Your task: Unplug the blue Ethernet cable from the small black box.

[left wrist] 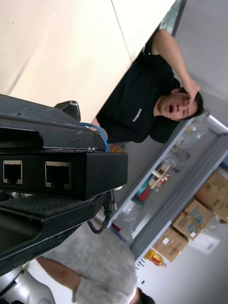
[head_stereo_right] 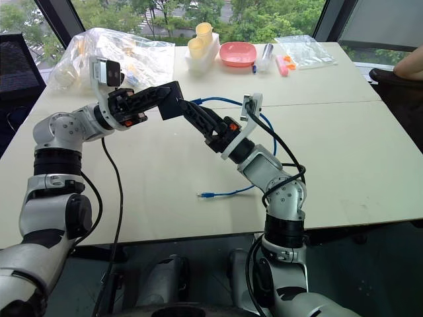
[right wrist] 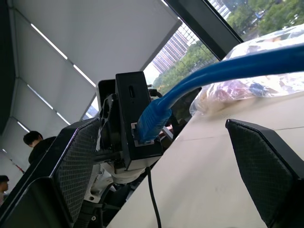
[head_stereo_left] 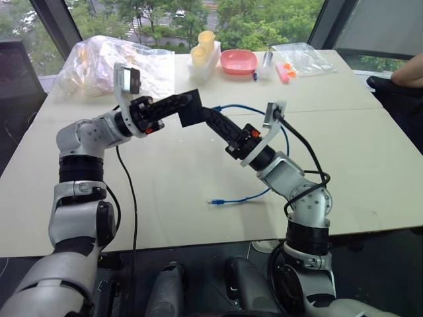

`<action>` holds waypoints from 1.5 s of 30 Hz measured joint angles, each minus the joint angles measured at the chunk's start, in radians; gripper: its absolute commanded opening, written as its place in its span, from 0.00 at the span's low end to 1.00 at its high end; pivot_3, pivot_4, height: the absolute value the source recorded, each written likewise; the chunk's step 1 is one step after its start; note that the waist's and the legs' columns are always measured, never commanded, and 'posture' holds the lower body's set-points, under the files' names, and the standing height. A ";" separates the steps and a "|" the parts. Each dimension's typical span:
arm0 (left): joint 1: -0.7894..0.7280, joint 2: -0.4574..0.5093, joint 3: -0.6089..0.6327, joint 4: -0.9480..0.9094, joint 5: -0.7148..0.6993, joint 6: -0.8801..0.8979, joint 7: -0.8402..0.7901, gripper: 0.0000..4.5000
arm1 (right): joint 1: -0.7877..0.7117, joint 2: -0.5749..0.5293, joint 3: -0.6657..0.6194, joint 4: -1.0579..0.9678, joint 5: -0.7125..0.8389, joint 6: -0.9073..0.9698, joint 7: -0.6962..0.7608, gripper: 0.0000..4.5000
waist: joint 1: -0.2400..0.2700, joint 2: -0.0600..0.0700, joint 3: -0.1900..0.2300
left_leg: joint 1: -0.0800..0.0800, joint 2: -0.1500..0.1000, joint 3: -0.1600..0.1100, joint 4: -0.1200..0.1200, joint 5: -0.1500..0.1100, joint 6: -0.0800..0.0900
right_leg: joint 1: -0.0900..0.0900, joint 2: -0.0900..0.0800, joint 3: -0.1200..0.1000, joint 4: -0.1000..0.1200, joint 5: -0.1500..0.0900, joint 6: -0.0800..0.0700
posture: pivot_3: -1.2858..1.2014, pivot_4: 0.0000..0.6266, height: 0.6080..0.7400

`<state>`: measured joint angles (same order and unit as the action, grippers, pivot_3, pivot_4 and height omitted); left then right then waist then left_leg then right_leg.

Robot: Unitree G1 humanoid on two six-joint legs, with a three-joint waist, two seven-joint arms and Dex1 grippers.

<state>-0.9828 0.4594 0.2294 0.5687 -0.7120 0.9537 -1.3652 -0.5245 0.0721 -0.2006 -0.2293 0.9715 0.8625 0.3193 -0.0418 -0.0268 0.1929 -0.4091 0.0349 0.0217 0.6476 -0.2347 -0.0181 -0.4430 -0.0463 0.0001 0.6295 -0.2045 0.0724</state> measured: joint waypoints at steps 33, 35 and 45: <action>0.015 0.023 -0.011 -0.006 -0.046 -0.001 0.018 0.12 | 0.014 -0.024 0.044 0.013 0.078 -0.063 0.007 0.01 | 0.000 0.000 0.000 | 0.000 0.000 0.000 0.000 0.000 0.000 | 0.000 0.000 0.000 -0.001 -0.002 -0.003 | 0.52 0.24 1.00; 0.013 0.032 -0.020 0.004 -0.042 -0.002 0.017 0.12 | -0.003 -0.063 0.046 0.037 0.094 -0.060 0.004 0.01 | 0.000 0.000 0.000 | 0.000 0.000 0.000 0.000 0.000 0.000 | 0.000 0.000 0.000 -0.001 -0.002 -0.003 | 0.52 0.24 1.00; 0.047 0.144 -0.050 0.045 0.040 -0.074 -0.021 0.12 | -0.015 -0.269 -0.148 0.114 0.073 -0.156 -0.039 0.01 | 0.004 0.000 0.000 | 0.000 0.000 0.000 -0.001 0.000 0.001 | 0.000 0.000 0.000 -0.002 -0.002 -0.003 | 0.52 0.24 1.00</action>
<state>-0.9362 0.6038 0.1792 0.6136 -0.6725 0.8799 -1.3864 -0.5397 -0.1966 -0.3490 -0.1150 1.0444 0.7069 0.2808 -0.0376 -0.0265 0.1932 -0.4094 0.0348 0.0222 0.6463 -0.2350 -0.0176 -0.4432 -0.0467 0.0000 0.6279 -0.2067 0.0695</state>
